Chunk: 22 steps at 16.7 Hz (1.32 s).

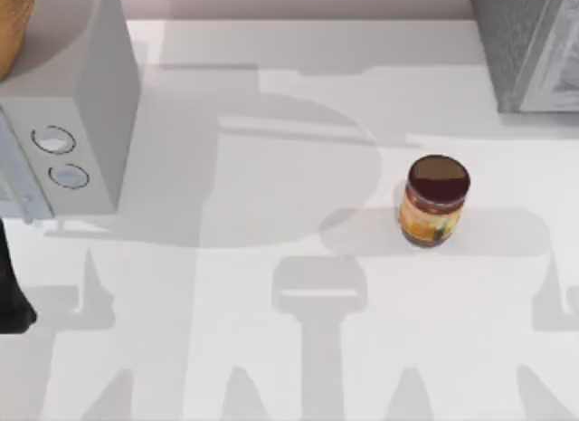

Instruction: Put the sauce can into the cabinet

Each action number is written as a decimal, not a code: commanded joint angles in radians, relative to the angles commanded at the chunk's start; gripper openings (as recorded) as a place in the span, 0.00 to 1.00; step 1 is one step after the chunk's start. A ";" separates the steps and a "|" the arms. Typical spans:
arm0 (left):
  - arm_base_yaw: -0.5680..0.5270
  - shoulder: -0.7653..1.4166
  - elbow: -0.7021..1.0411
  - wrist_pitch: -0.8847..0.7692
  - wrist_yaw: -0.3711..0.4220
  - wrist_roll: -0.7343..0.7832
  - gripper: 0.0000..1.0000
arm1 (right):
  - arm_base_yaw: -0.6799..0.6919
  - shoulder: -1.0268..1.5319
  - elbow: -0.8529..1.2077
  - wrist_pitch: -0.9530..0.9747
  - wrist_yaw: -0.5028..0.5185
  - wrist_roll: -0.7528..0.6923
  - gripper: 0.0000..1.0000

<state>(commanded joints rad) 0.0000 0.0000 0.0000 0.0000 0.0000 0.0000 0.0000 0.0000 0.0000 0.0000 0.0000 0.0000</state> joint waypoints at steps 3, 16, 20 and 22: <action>0.000 0.000 0.000 0.000 0.000 0.000 1.00 | -0.005 0.008 0.005 -0.002 -0.002 -0.005 1.00; 0.000 0.000 0.000 0.000 0.000 0.000 1.00 | -0.311 0.863 0.495 -0.312 -0.387 -0.584 1.00; 0.000 0.000 0.000 0.000 0.000 0.000 1.00 | -0.391 1.258 0.741 -0.471 -0.620 -0.890 1.00; 0.000 0.000 0.000 0.000 0.000 0.000 1.00 | -0.416 1.451 0.865 -0.556 -0.742 -1.053 1.00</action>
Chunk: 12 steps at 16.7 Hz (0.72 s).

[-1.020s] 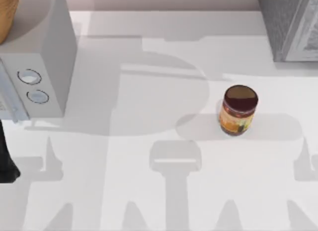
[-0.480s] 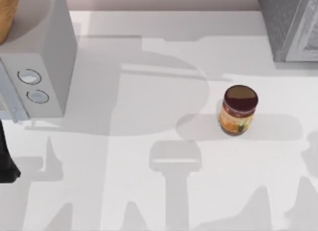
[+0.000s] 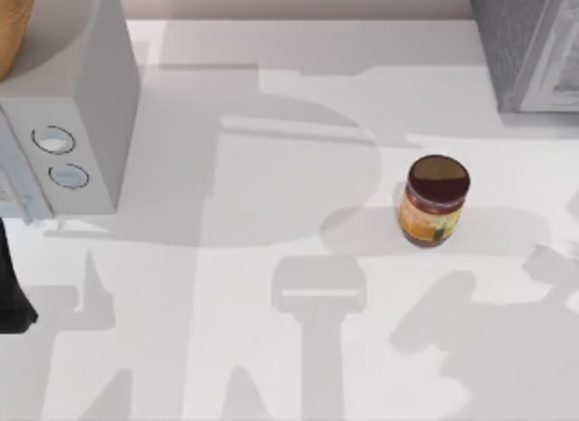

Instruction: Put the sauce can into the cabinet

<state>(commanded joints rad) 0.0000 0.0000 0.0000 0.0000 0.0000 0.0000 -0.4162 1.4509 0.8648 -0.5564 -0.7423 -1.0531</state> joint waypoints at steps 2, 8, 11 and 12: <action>0.000 0.000 0.000 0.000 0.000 0.000 1.00 | -0.012 0.185 0.120 -0.088 -0.121 -0.165 1.00; 0.000 0.000 0.000 0.000 0.000 0.000 1.00 | 0.033 0.656 0.418 -0.345 -0.441 -0.613 1.00; 0.000 0.000 0.000 0.000 0.000 0.000 1.00 | 0.093 0.822 0.519 -0.449 -0.555 -0.787 1.00; 0.000 0.000 0.000 0.000 0.000 0.000 1.00 | 0.116 0.866 0.546 -0.478 -0.585 -0.837 1.00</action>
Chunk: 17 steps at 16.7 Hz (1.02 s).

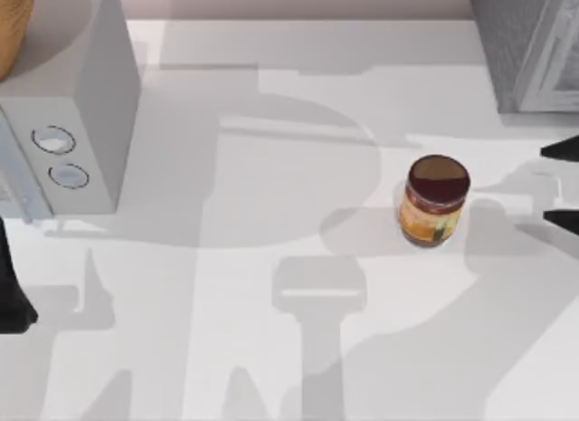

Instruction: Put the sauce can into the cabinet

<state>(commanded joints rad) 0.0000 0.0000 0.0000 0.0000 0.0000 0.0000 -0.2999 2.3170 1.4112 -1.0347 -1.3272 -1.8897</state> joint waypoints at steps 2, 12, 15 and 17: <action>0.000 0.000 0.000 0.000 0.000 0.000 1.00 | 0.051 0.075 0.047 -0.052 -0.048 -0.089 1.00; 0.000 0.000 0.000 0.000 0.000 0.000 1.00 | 0.215 0.203 0.136 -0.160 -0.118 -0.281 1.00; 0.000 0.000 0.000 0.000 0.000 0.000 1.00 | 0.208 0.192 0.134 -0.156 -0.117 -0.280 1.00; 0.000 0.000 0.000 0.000 0.000 0.000 1.00 | 0.210 0.192 0.130 -0.146 -0.117 -0.270 1.00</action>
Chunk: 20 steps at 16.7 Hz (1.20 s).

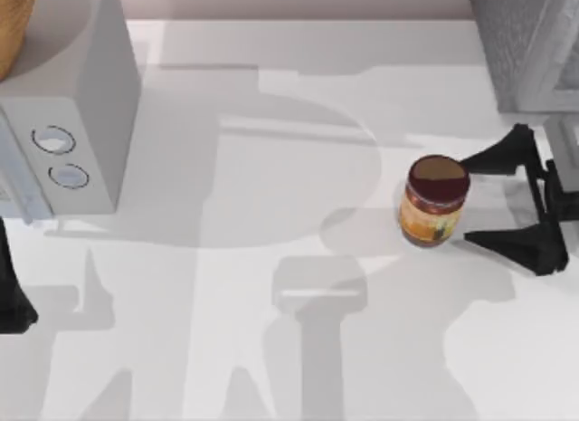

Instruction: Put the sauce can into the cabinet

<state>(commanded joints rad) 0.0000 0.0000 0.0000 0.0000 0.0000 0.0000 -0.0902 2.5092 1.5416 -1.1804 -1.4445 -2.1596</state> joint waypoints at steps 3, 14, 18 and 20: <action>0.000 0.000 0.000 0.000 0.000 0.000 1.00 | 0.014 -0.006 -0.025 0.092 -0.006 0.080 1.00; 0.000 0.000 0.000 0.000 0.000 0.000 1.00 | 0.092 -0.063 -0.276 1.044 -0.016 0.844 1.00; 0.000 0.000 0.000 0.000 0.000 0.000 1.00 | 0.125 -0.099 -0.377 1.407 -0.004 1.142 1.00; 0.000 0.000 0.000 0.000 0.000 0.000 1.00 | 0.140 -0.120 -0.415 1.539 0.004 1.258 1.00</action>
<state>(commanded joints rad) 0.0000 0.0000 0.0000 0.0000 0.0000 0.0000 0.0502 2.3893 1.1266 0.3583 -1.4401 -0.9014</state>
